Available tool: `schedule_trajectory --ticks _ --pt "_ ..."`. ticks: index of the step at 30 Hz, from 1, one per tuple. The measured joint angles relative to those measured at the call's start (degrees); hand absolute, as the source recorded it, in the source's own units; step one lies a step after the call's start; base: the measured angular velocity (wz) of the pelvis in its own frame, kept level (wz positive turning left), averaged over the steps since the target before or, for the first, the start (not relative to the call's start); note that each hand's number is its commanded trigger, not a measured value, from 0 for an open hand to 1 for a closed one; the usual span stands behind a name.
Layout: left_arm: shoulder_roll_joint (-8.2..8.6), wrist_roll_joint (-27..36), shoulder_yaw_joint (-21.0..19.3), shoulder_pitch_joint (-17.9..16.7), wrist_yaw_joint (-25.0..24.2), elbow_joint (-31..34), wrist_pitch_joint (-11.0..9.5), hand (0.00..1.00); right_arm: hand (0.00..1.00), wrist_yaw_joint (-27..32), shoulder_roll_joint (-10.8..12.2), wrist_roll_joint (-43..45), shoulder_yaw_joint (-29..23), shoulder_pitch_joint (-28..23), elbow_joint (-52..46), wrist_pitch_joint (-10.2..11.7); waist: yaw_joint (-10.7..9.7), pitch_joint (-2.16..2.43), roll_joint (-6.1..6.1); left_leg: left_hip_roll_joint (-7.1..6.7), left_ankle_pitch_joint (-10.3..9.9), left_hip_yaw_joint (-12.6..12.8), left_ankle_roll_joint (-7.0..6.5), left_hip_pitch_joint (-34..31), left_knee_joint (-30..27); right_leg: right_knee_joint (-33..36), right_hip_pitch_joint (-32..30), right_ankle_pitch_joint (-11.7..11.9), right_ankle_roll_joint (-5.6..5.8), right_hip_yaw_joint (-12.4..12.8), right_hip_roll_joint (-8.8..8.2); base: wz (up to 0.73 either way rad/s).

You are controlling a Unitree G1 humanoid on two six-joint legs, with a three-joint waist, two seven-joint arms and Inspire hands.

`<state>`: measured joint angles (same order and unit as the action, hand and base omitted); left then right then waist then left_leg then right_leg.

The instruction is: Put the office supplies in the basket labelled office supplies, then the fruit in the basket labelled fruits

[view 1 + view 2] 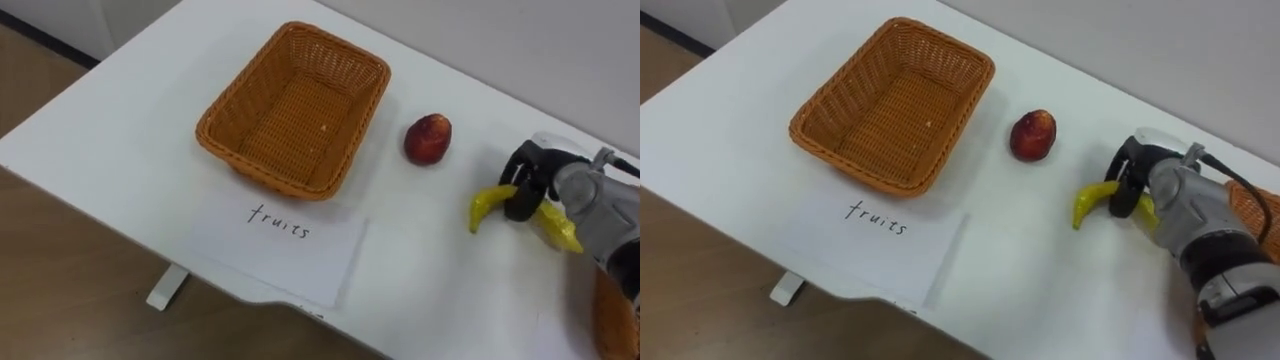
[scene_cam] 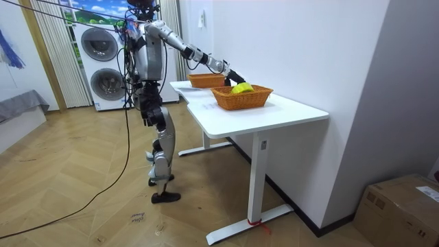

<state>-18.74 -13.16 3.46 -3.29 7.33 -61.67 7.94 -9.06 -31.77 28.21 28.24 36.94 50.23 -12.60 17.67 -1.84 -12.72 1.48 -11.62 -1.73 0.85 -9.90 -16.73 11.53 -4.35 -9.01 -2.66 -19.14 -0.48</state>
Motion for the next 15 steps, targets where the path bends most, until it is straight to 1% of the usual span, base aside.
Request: schedule_trajectory --ticks 3,6,10,13,15 --pt "-0.01 0.06 0.01 -0.64 1.08 -0.06 -0.74 0.0 1.0 -1.23 -0.07 3.07 -0.01 -1.06 -4.06 -0.03 -0.16 0.06 -0.08 0.03 0.0 0.17 0.0 -0.22 0.04 0.01 -0.35 0.0 0.0 0.07 0.01 -0.01" --pt "-0.01 0.05 -0.08 -1.02 1.22 -0.13 -0.86 0.0 1.0 -2.48 -0.13 3.9 -0.07 -1.28 -7.39 0.01 -0.3 0.1 -0.13 0.07 0.01 0.39 0.0 -0.45 0.03 0.03 -0.84 0.03 -0.05 0.26 0.01 -0.03" --pt "0.0 0.03 -1.66 -1.06 1.25 -0.15 -0.91 0.0 1.0 -4.24 -0.09 3.85 -0.07 -2.45 -13.15 0.85 -0.06 0.29 -0.39 0.1 0.01 0.32 -0.01 -0.41 -0.46 -0.03 -0.75 0.03 -0.05 0.21 0.03 0.0" --pt "0.01 0.0 -3.34 -1.34 1.51 -0.11 -0.87 0.0 1.0 -4.87 -0.09 3.58 -0.08 -2.84 -16.96 1.0 -0.01 0.42 -0.56 0.06 0.01 0.22 -0.01 -0.4 -0.47 -0.03 -0.72 0.03 -0.05 0.15 -0.01 0.0" --pt "0.01 -0.01 -3.76 -1.45 2.18 -0.07 -0.84 0.0 1.0 -4.86 -0.09 3.48 -0.08 -2.84 -18.36 1.0 -0.02 0.5 -0.67 0.04 0.01 0.15 -0.01 -0.37 -0.51 -0.03 -0.64 0.03 -0.05 0.11 -0.02 0.0"
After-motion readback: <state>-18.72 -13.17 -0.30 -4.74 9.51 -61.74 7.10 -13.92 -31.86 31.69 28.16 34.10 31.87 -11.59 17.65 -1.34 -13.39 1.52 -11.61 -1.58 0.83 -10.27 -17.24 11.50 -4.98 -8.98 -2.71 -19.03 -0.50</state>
